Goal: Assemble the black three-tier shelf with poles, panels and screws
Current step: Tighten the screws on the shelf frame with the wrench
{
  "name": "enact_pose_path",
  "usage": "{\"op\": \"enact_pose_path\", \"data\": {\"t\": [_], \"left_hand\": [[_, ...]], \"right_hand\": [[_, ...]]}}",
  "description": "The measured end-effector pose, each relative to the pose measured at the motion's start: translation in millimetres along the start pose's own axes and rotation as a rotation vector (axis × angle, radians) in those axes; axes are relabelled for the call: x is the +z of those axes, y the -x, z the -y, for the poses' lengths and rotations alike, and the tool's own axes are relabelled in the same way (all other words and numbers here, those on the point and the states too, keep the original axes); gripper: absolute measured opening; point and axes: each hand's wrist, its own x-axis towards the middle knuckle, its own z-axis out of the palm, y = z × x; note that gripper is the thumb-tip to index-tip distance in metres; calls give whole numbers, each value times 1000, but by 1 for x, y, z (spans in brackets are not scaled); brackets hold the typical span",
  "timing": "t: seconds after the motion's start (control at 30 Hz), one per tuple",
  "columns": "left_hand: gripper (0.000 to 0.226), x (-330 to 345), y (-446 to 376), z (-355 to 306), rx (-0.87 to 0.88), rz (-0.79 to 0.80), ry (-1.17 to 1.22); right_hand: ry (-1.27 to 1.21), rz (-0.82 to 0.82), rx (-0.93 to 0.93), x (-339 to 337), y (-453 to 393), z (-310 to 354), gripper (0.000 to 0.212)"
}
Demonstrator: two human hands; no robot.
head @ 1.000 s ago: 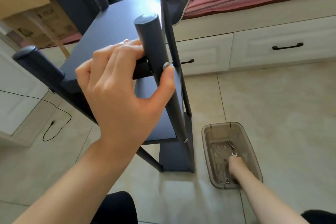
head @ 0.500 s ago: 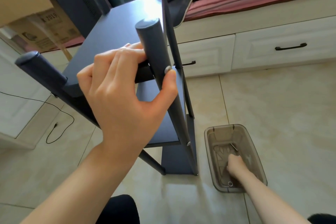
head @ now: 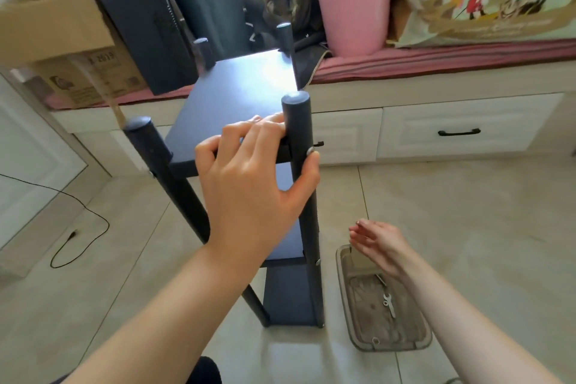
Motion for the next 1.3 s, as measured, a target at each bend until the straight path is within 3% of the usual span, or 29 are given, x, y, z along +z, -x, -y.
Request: {"op": "enact_pose_path", "data": {"t": [0.1, 0.2, 0.33, 0.6, 0.9, 1.3], "left_hand": [[33, -5, -1, 0, -15, 64, -3], [36, -9, -2, -2, -29, 147, -31], [46, -14, -1, -4, -58, 237, -67], [50, -38, -8, 24, -171, 280, -107], [32, -75, -2, 98, -532, 160, 27], [32, -123, 46, 225, -997, 225, 485]], "right_hand": [[-16, 138, -60, 54, 26, 16, 16], [118, 215, -142, 96, 50, 19, 21], [353, 216, -233, 117, 72, 8, 30], [523, 226, -308, 152, 95, 2, 33], [764, 335, -379, 221, 89, -6, 25], [1025, 560, -293, 290, 56, -47, 24]]}}
